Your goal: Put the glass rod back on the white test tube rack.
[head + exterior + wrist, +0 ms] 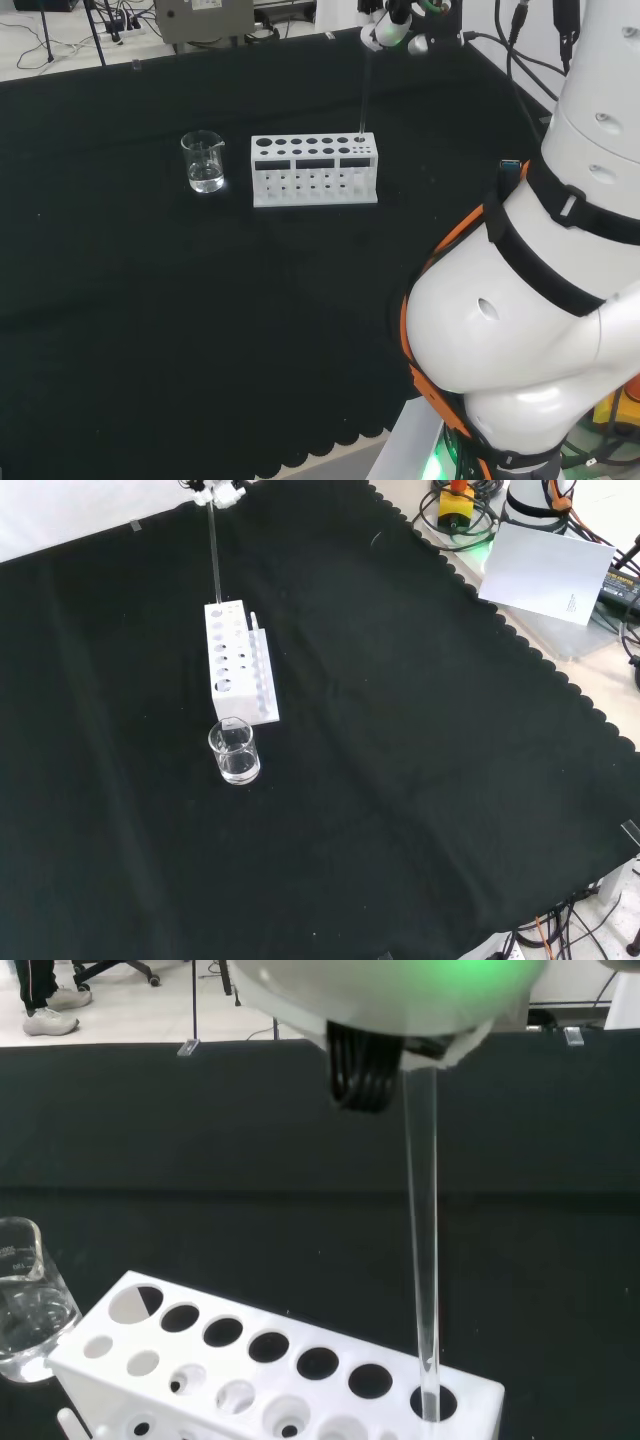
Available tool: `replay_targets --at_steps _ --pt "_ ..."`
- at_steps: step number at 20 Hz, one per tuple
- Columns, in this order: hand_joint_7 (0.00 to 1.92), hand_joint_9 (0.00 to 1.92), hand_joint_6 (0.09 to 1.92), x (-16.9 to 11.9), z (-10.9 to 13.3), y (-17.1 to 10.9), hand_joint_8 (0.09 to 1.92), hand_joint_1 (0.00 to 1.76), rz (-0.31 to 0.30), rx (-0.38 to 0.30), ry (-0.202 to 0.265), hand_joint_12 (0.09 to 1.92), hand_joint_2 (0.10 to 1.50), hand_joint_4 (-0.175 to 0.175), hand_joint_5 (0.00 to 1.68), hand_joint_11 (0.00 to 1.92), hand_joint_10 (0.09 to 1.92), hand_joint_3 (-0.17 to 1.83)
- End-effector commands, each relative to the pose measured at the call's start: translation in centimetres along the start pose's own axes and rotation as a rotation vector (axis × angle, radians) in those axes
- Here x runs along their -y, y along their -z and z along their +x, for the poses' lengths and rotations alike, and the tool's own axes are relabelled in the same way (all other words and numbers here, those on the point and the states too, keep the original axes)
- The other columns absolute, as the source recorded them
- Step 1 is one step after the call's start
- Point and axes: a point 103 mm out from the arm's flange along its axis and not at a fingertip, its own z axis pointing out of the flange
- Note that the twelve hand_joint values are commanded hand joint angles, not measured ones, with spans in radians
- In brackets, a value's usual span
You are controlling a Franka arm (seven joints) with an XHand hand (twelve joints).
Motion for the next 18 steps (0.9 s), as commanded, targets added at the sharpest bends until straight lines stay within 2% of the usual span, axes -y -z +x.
replay_targets --at_steps 1,18 --pt "1.32 1.71 0.56 -0.3 -0.4 -1.9 0.9 1.33 0.027 -0.009 -0.003 0.96 0.61 -0.175 1.21 1.59 0.58 0.77" --pt "1.32 1.71 0.57 -2.0 -1.2 -5.3 0.9 1.33 0.074 -0.024 -0.011 0.96 0.6 -0.175 1.21 1.59 0.58 0.78"
